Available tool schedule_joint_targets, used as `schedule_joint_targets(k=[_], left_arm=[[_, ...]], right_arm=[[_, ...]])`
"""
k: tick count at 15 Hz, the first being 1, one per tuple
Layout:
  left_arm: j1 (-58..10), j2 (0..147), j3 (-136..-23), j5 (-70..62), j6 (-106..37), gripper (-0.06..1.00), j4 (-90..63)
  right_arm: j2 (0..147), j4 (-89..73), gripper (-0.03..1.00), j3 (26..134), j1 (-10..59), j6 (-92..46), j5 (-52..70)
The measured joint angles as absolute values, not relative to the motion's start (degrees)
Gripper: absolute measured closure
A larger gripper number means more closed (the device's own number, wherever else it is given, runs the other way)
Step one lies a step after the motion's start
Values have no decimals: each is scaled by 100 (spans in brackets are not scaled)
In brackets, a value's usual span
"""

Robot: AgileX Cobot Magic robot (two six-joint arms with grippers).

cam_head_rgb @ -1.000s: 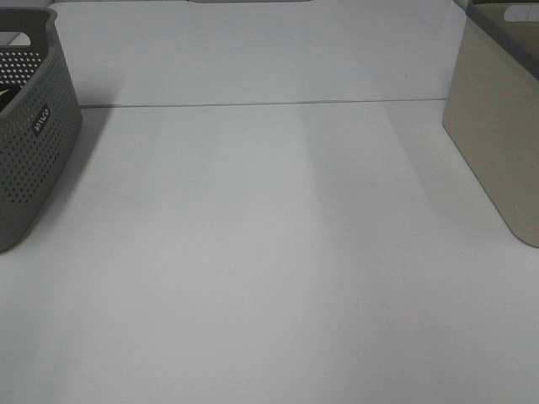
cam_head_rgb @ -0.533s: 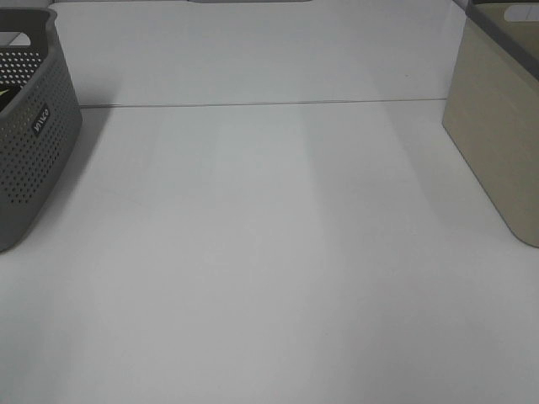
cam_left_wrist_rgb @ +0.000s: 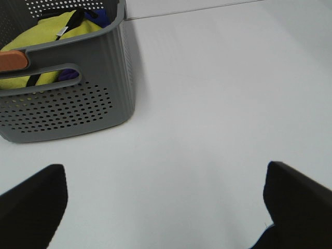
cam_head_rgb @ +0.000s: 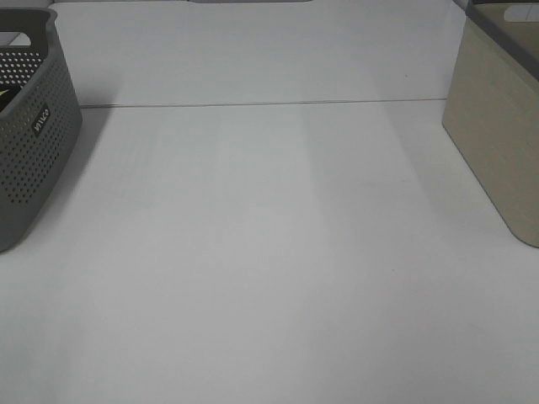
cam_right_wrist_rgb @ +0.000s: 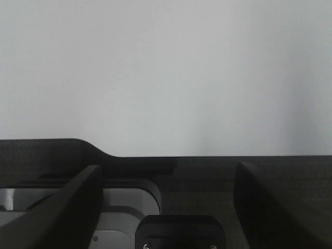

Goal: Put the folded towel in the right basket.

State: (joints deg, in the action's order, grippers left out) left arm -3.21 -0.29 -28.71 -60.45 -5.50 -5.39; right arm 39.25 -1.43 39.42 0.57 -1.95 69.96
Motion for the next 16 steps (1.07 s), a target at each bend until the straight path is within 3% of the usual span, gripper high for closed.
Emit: schedule_joint_targets(k=[5, 10, 16], left_arm=[[-321, -29, -2871, -6045, -550, -3, -539], [-321, -29, -2871, -6045, -550, -3, -539], [-321, -29, -2871, -6045, -550, -3, -539]], right_arm=[[1117, -143, 29, 3128, 57, -315, 6434], [52, -143, 29, 2922, 57, -367, 6148], [-40, -155, 29, 2922, 57, -413, 6131]])
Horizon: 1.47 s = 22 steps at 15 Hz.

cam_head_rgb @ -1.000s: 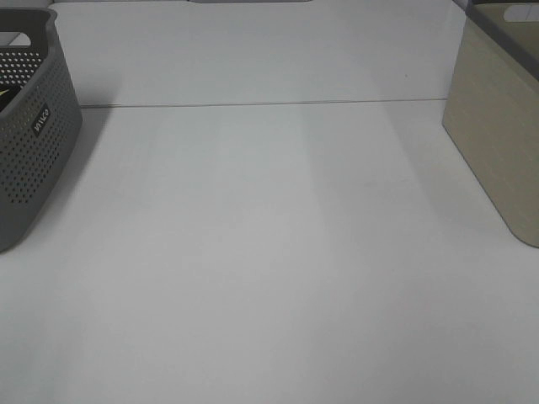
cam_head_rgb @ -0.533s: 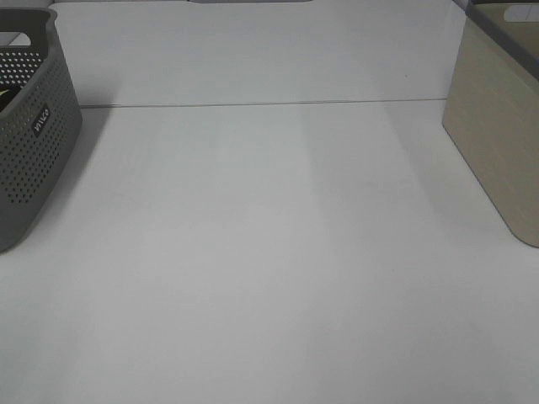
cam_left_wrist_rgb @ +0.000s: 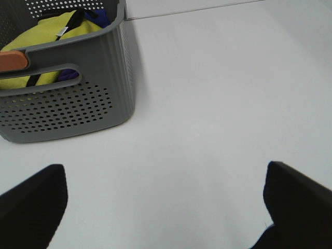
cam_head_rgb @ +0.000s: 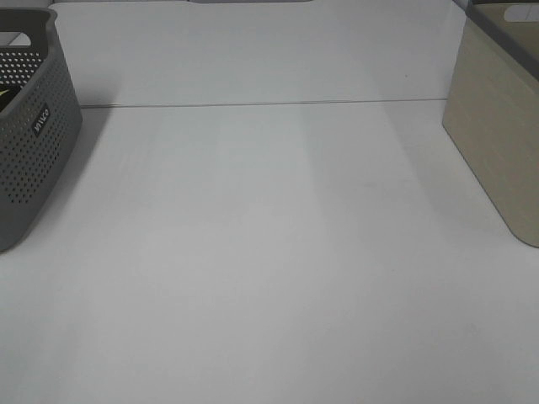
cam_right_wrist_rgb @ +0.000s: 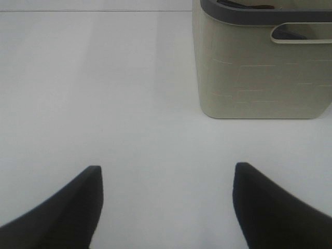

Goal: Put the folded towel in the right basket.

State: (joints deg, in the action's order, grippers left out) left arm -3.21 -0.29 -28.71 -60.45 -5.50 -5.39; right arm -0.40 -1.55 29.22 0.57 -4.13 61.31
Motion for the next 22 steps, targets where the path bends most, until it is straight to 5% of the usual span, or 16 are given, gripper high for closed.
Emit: schedule_joint_targets(k=[22], left_arm=[[-321, -29, -2871, -6045, -550, -3, -539]], right_arm=[[-40, -155, 29, 2922, 57, -413, 6131]])
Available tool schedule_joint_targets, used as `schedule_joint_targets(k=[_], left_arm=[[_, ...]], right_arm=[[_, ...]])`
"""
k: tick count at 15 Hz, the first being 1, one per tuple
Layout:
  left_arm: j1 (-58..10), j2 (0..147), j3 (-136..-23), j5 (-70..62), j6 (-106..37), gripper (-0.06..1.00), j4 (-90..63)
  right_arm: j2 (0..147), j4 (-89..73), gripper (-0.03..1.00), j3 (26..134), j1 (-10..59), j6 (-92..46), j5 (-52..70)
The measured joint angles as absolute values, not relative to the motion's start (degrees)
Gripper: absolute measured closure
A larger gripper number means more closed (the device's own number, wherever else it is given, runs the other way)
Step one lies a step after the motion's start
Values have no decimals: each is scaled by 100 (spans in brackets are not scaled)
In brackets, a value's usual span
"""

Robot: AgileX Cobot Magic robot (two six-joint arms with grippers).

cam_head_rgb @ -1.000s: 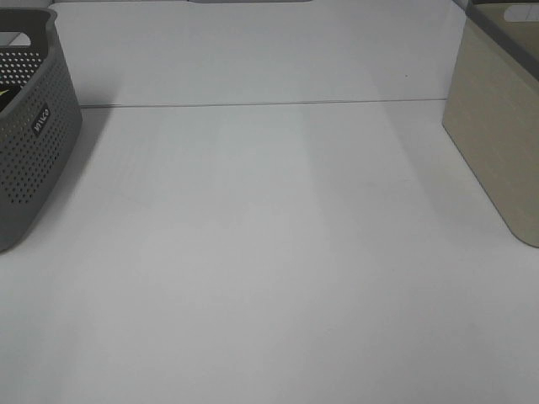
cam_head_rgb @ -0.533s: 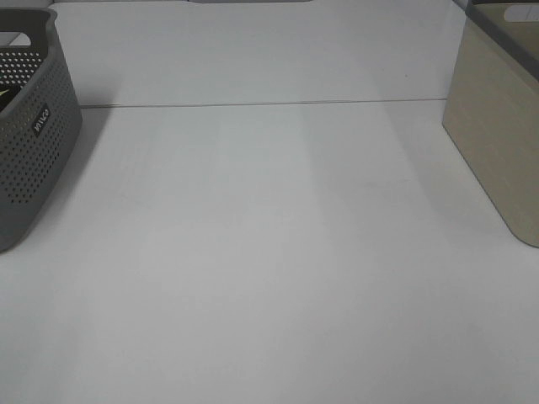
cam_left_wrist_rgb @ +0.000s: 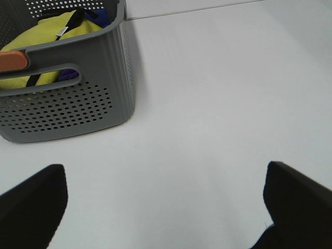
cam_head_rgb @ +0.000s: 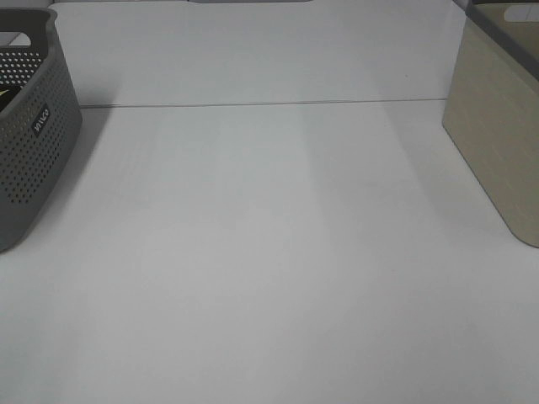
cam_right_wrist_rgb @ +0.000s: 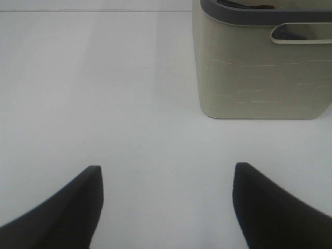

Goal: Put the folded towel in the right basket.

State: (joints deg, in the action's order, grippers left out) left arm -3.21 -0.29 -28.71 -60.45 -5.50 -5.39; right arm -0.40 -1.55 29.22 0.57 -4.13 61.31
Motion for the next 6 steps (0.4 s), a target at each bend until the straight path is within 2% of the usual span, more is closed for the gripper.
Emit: schedule_joint_targets(k=[6], left_arm=[[-321, -29, -2871, -6045, -550, -3, -539]], right_arm=[[-40, -155, 29, 2922, 57, -413, 6131]])
